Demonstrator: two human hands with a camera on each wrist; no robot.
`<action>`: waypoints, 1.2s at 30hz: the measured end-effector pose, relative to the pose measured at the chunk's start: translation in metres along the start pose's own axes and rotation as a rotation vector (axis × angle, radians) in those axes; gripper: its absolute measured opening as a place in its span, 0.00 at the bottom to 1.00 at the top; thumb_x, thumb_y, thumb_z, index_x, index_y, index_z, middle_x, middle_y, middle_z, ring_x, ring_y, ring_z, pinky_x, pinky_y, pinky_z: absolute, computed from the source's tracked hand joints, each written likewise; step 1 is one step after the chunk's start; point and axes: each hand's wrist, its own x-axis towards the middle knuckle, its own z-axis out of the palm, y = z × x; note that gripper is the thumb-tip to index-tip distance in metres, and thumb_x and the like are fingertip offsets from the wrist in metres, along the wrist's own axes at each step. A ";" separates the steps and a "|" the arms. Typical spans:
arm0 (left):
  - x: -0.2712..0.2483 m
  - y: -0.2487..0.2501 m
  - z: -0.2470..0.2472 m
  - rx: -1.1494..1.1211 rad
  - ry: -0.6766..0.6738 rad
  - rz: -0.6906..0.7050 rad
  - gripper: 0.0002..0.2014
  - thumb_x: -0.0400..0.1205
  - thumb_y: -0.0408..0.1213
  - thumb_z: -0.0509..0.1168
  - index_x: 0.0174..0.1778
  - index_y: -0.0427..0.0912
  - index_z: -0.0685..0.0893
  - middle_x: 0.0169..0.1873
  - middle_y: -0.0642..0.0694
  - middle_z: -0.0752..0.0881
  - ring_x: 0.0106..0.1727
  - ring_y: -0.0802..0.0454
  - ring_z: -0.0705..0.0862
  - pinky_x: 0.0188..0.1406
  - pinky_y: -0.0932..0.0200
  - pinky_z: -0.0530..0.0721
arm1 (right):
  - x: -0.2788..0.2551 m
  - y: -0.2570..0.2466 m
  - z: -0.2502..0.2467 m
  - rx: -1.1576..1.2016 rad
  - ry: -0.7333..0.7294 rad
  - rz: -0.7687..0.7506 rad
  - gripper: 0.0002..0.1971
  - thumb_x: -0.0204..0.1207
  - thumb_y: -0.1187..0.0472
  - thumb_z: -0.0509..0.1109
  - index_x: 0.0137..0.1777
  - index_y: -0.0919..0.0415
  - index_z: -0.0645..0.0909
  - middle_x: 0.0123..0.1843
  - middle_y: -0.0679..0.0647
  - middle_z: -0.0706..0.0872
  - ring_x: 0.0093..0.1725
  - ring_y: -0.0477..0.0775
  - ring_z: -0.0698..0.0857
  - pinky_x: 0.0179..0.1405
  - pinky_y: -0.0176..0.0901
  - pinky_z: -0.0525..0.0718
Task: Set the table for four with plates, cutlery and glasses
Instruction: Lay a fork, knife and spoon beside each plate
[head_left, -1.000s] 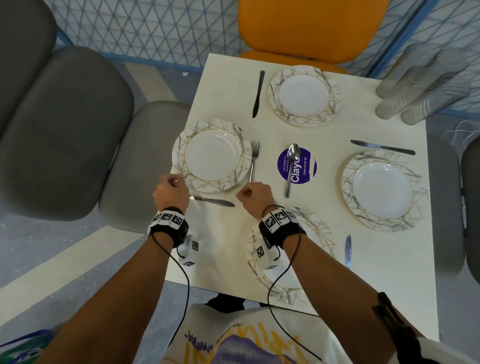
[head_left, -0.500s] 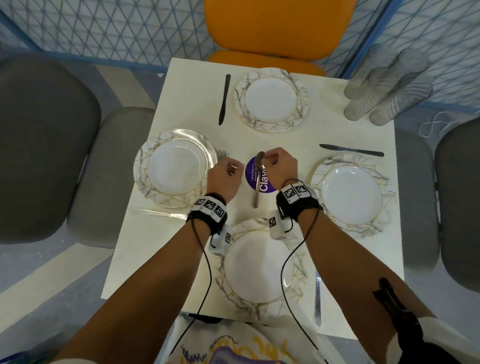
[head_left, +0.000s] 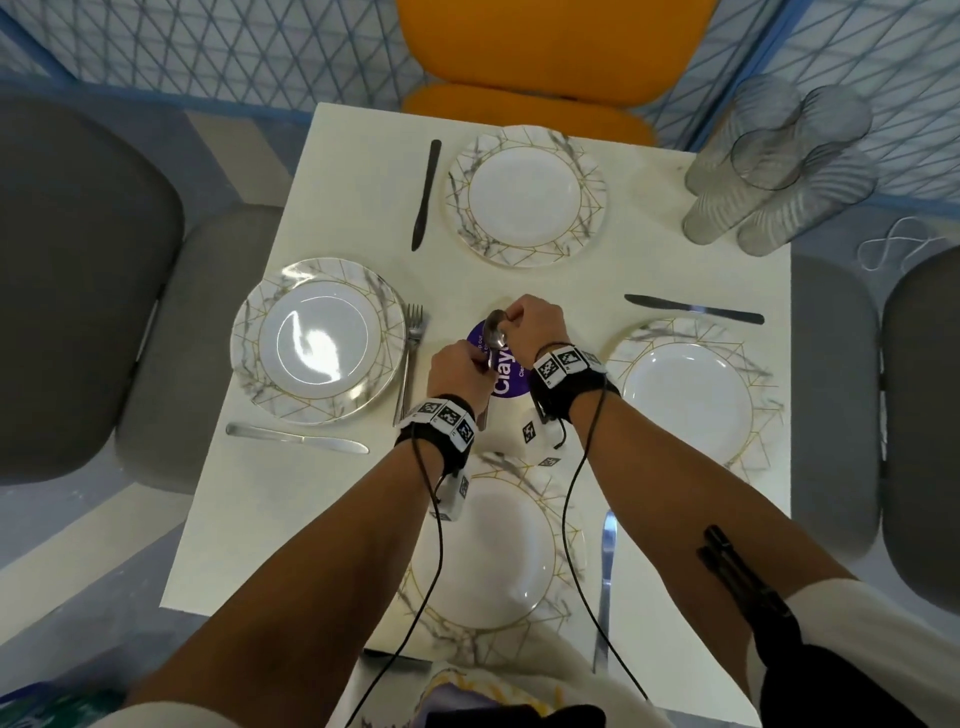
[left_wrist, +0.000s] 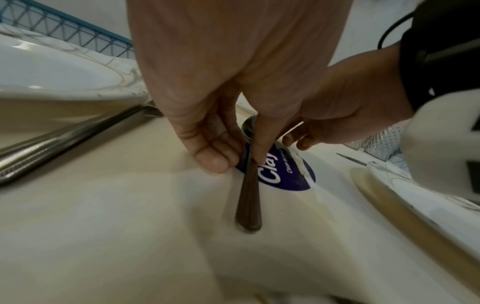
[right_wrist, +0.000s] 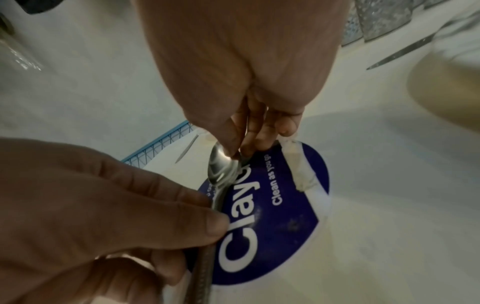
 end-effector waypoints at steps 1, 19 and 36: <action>-0.001 0.000 0.000 0.015 -0.010 0.004 0.10 0.78 0.39 0.74 0.55 0.46 0.91 0.53 0.50 0.91 0.54 0.50 0.87 0.45 0.65 0.73 | -0.002 0.001 -0.001 0.013 0.001 0.012 0.06 0.79 0.62 0.72 0.53 0.61 0.85 0.52 0.57 0.88 0.51 0.58 0.87 0.53 0.48 0.88; -0.074 0.028 -0.054 -0.829 -0.206 0.059 0.06 0.87 0.28 0.67 0.47 0.36 0.90 0.36 0.42 0.91 0.37 0.47 0.90 0.54 0.42 0.90 | -0.096 -0.021 -0.066 0.334 0.246 -0.087 0.06 0.79 0.59 0.74 0.53 0.59 0.88 0.45 0.49 0.91 0.46 0.47 0.89 0.56 0.40 0.87; -0.134 -0.014 -0.055 -0.943 -0.414 0.093 0.06 0.83 0.26 0.72 0.54 0.31 0.90 0.45 0.37 0.90 0.45 0.44 0.92 0.48 0.49 0.92 | -0.210 0.014 -0.047 0.635 0.358 0.094 0.03 0.78 0.67 0.75 0.50 0.65 0.87 0.35 0.60 0.92 0.32 0.56 0.92 0.37 0.47 0.93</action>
